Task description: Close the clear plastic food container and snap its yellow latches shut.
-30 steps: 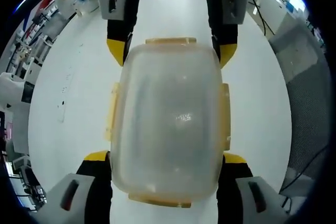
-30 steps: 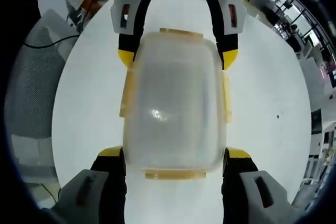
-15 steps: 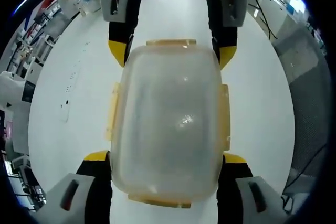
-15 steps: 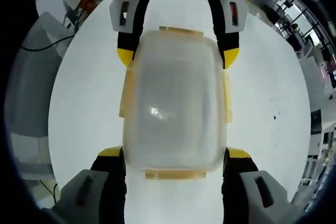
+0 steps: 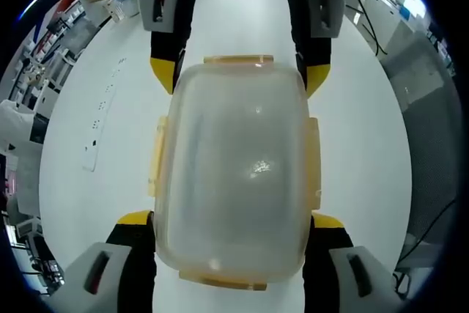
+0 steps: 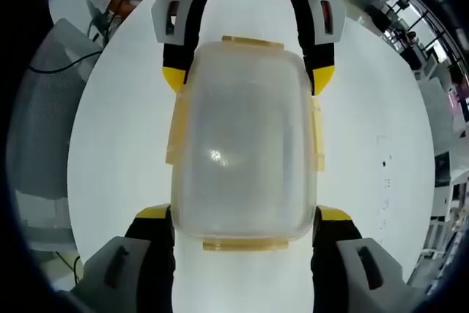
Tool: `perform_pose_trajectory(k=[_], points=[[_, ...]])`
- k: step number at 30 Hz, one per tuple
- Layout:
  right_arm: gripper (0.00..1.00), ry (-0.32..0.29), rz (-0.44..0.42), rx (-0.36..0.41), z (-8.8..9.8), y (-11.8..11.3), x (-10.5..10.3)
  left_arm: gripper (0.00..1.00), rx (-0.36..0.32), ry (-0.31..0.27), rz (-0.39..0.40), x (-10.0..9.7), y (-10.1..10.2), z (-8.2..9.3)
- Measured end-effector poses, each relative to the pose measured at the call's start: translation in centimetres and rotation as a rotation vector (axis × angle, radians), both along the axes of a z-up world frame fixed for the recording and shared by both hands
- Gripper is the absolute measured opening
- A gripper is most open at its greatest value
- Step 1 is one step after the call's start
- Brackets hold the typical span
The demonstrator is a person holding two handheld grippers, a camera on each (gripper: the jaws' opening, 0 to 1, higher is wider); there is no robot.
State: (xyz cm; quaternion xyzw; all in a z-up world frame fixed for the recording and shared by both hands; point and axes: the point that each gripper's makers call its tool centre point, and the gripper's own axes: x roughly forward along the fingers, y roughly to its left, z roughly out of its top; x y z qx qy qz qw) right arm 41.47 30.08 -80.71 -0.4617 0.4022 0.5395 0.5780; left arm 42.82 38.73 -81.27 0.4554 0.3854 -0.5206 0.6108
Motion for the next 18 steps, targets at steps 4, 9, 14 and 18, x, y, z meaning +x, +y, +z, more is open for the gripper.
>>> perform_pose_trajectory(k=[4,9,14,18], points=[[0.76,-0.015,0.003,0.005,-0.2,0.0,-0.2,0.81,-0.001,0.000,-0.010,0.0,0.0,0.0],[0.76,-0.028,0.008,0.013,0.0,0.1,-0.1,0.82,-0.035,-0.015,-0.027,-0.1,0.1,0.1],[0.81,-0.086,-0.049,0.112,0.9,0.4,0.6,0.85,-0.116,-0.064,0.036,0.5,0.1,0.7],[0.83,-0.086,-0.208,0.264,1.2,0.6,0.5,0.86,-0.228,-0.086,0.134,0.7,0.3,1.2]])
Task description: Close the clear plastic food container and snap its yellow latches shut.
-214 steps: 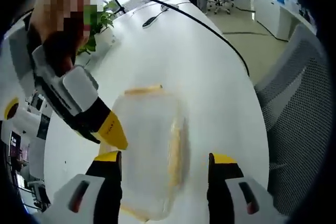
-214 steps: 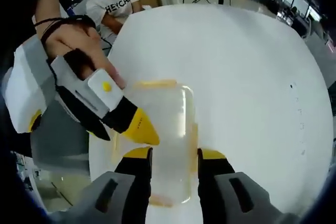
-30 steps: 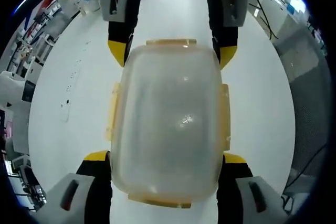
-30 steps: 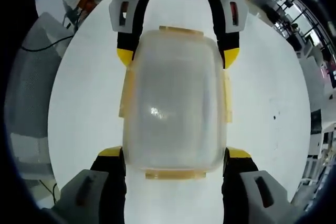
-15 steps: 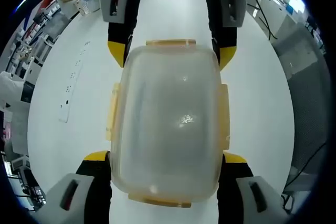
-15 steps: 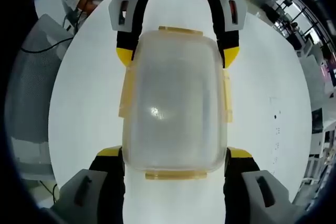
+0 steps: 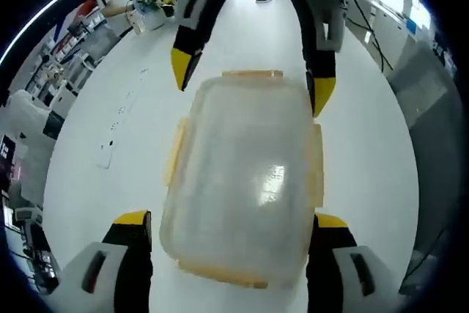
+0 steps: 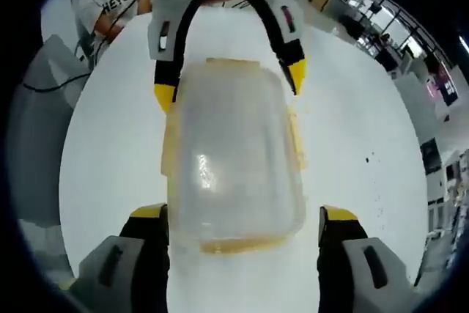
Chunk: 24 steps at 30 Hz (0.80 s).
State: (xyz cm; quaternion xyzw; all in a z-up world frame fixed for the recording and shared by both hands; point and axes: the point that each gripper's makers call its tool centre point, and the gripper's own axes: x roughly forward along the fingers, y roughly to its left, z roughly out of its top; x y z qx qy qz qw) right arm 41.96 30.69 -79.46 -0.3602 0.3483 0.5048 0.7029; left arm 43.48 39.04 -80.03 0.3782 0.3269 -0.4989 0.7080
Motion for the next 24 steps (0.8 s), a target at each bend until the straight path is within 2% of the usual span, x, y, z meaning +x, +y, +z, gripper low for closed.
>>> perform_pose_trajectory(k=[2,6,7,11,14,16,17,19,20,24], points=[[0.85,0.022,-0.070,0.074,-0.1,0.1,-0.4,0.87,-0.058,0.000,0.050,-0.2,0.1,0.0],[0.88,-0.010,-0.162,0.119,-0.6,0.0,-0.3,0.87,-0.142,-0.074,0.131,0.4,0.6,0.4],[0.89,-0.007,-0.192,0.162,-0.6,0.3,-0.5,0.87,-0.151,-0.082,0.146,0.4,0.8,0.4],[0.92,0.008,-0.253,0.216,-0.8,0.1,-1.6,0.87,-0.259,-0.056,0.248,-0.4,1.1,0.6],[0.94,0.020,-0.318,0.272,-1.2,0.0,-2.1,0.88,-0.305,-0.051,0.301,-1.0,1.6,0.4],[0.95,0.057,-0.374,0.313,-1.5,0.0,-2.7,0.91,-0.303,-0.015,0.354,-1.8,2.4,-0.4],[0.98,0.056,-0.397,0.354,-1.2,0.4,-2.8,0.91,-0.305,0.006,0.377,-2.3,2.7,-0.8],[1.00,0.046,-0.422,0.405,-0.9,0.9,-3.0,0.91,-0.357,0.006,0.409,-2.6,2.8,-0.8],[1.00,0.044,-0.433,0.421,-0.8,1.1,-3.1,0.91,-0.358,0.012,0.411,-2.7,2.9,-1.0],[1.00,0.029,-0.464,0.428,-1.4,1.1,-3.7,0.90,-0.385,0.039,0.441,-3.8,3.1,-1.8]])
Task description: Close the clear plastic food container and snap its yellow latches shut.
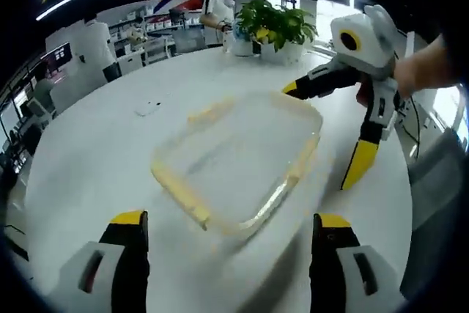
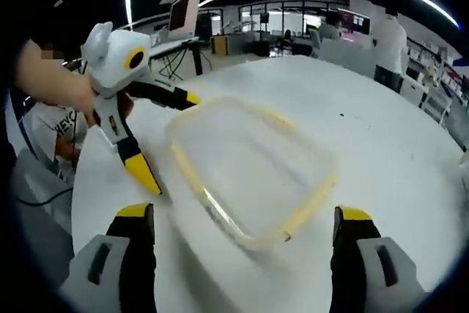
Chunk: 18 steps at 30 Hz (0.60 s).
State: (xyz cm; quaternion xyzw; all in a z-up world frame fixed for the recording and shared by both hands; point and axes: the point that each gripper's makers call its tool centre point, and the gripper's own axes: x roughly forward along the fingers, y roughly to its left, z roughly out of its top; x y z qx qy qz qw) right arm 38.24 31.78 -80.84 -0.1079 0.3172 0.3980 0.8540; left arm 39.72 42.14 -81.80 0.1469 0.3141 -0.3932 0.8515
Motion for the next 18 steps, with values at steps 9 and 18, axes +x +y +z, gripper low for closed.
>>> perform_pose_trajectory(k=[9,18], points=[[1.00,0.002,-0.062,0.053,0.5,-0.3,-0.9,0.91,-0.113,0.041,0.091,-0.4,0.0,0.5],[0.99,-0.014,-0.122,0.092,2.8,-2.1,-2.1,0.90,-0.168,0.057,0.167,-1.8,1.0,1.0]])
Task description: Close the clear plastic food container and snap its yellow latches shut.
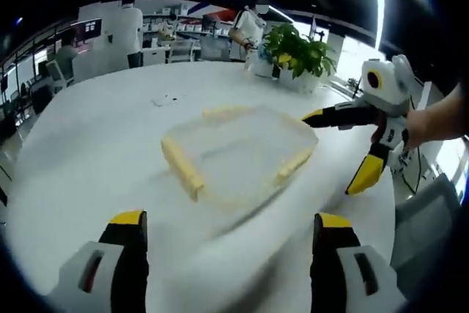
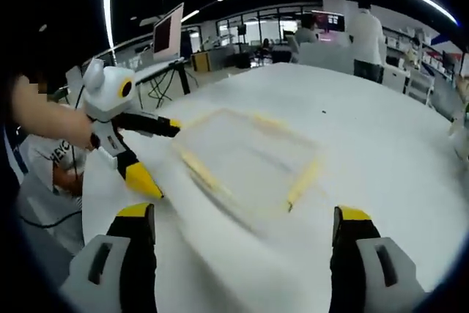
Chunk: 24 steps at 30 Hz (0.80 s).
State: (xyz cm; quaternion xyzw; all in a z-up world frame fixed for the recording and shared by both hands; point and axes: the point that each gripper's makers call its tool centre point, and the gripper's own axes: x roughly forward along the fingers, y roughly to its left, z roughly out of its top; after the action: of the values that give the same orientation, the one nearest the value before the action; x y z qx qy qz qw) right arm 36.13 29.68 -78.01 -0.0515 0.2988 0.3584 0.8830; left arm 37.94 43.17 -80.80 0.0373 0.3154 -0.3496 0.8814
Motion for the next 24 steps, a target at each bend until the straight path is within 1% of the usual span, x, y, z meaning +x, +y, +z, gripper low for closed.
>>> perform_pose_trajectory(k=[5,7,9,14,16,18,19,24], points=[[0.98,0.001,-0.055,0.035,0.6,-1.4,-0.5,0.89,-0.026,-0.005,0.041,-1.0,1.2,0.6],[0.98,0.000,-0.075,0.055,1.1,-1.8,-0.9,0.89,-0.039,0.005,0.065,-1.3,2.0,0.6],[0.97,0.004,-0.083,0.061,1.2,-2.3,-1.2,0.88,-0.056,0.031,0.099,-1.9,2.7,0.6],[0.96,0.006,-0.107,0.073,1.7,-3.6,-2.1,0.88,-0.085,0.039,0.136,-3.2,3.9,1.3],[0.96,0.004,-0.119,0.083,2.0,-4.1,-2.6,0.88,-0.096,0.040,0.149,-3.8,4.5,1.5],[0.97,0.007,-0.143,0.091,2.5,-4.7,-3.0,0.87,-0.101,0.055,0.159,-4.7,5.0,1.7],[0.96,0.004,-0.148,0.109,3.1,-4.9,-3.2,0.87,-0.106,0.059,0.164,-5.0,5.2,1.9],[0.95,-0.010,-0.176,0.132,4.5,-5.9,-4.2,0.87,-0.133,0.047,0.189,-6.6,6.4,3.1]])
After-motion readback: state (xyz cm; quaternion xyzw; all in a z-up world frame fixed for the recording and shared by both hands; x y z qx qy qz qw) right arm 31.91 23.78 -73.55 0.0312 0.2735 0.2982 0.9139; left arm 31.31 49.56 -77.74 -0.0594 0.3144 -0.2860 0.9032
